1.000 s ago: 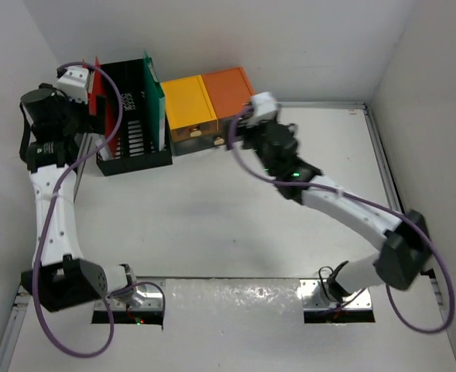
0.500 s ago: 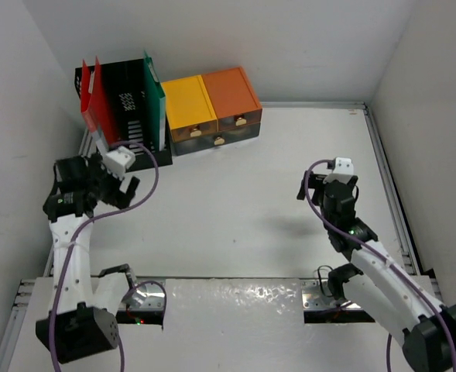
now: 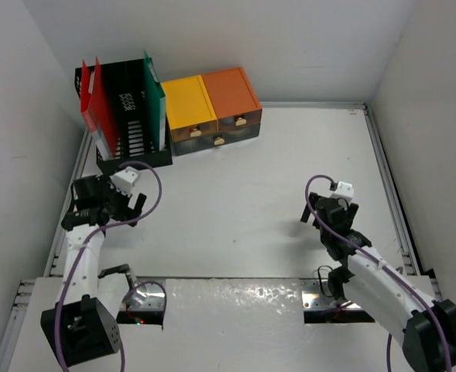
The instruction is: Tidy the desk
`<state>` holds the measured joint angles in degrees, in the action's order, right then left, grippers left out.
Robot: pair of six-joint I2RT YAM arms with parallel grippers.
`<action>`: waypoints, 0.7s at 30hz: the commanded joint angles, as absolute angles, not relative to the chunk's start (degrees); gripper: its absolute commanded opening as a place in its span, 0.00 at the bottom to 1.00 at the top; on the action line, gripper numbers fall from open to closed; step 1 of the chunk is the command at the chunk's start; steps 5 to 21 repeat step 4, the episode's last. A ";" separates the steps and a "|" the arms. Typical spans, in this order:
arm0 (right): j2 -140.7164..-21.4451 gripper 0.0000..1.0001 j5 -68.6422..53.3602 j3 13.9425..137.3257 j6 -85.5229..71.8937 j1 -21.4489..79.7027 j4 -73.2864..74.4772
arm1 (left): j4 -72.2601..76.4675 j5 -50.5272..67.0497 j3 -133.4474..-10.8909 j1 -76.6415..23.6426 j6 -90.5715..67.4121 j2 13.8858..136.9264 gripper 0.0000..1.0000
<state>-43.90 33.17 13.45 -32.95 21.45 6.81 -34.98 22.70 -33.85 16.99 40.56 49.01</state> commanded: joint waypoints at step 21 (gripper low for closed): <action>-39.29 0.99 34.19 9.23 -31.91 21.36 4.23 | -26.63 22.68 -31.65 17.58 38.32 49.31 0.96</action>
